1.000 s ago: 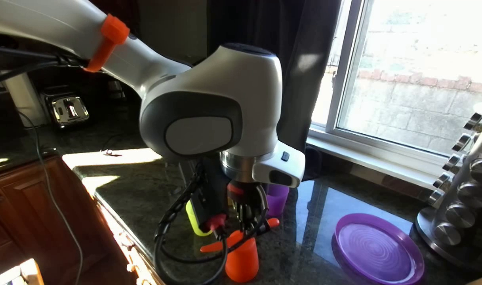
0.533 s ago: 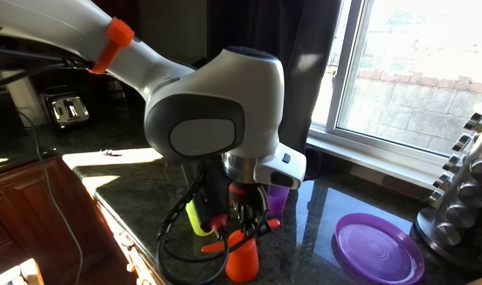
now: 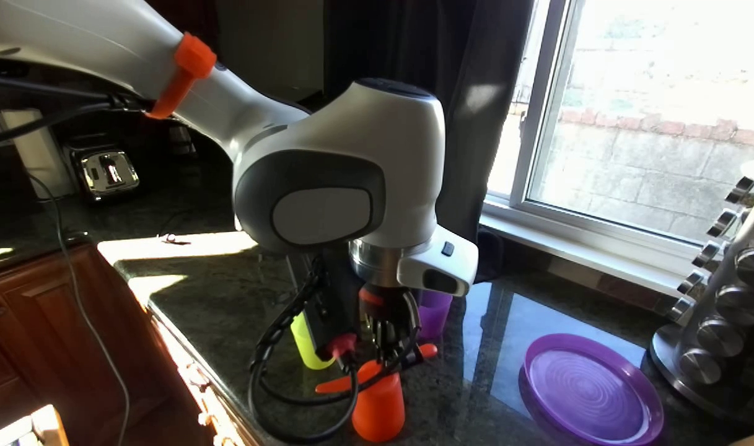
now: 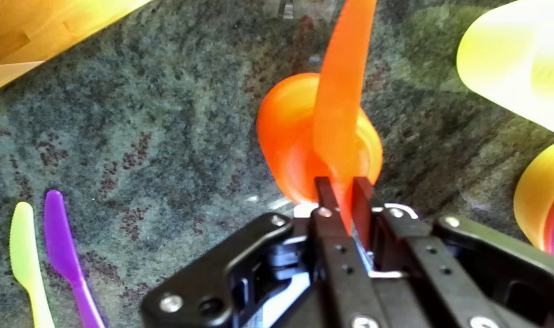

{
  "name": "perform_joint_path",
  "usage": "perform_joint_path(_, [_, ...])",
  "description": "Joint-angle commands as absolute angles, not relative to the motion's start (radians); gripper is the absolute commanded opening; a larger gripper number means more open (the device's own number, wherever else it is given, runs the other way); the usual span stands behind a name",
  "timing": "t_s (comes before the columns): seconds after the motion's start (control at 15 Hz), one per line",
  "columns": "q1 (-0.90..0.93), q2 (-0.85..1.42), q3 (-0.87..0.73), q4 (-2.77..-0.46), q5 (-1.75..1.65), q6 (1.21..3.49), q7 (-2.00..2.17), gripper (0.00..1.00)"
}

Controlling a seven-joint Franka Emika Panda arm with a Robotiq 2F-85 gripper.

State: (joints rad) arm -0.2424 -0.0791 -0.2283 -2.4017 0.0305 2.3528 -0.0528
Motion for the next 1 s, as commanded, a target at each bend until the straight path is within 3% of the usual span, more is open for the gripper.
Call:
perform_joint_path(0.0, [-0.236, -0.066, -0.228, -2.393, 0.036, 2.369, -0.030, 0.41])
perform_joint_path(0.13, [-0.237, -0.068, -0.229, -2.390, 0.033, 2.365, -0.031, 0.45])
perform_joint_path(0.6, [-0.239, -0.079, -0.230, -2.395, 0.024, 2.376, -0.033, 0.97])
perform_joint_path(0.93, [-0.239, -0.061, -0.233, -2.385, 0.065, 2.465, -0.005, 1.00])
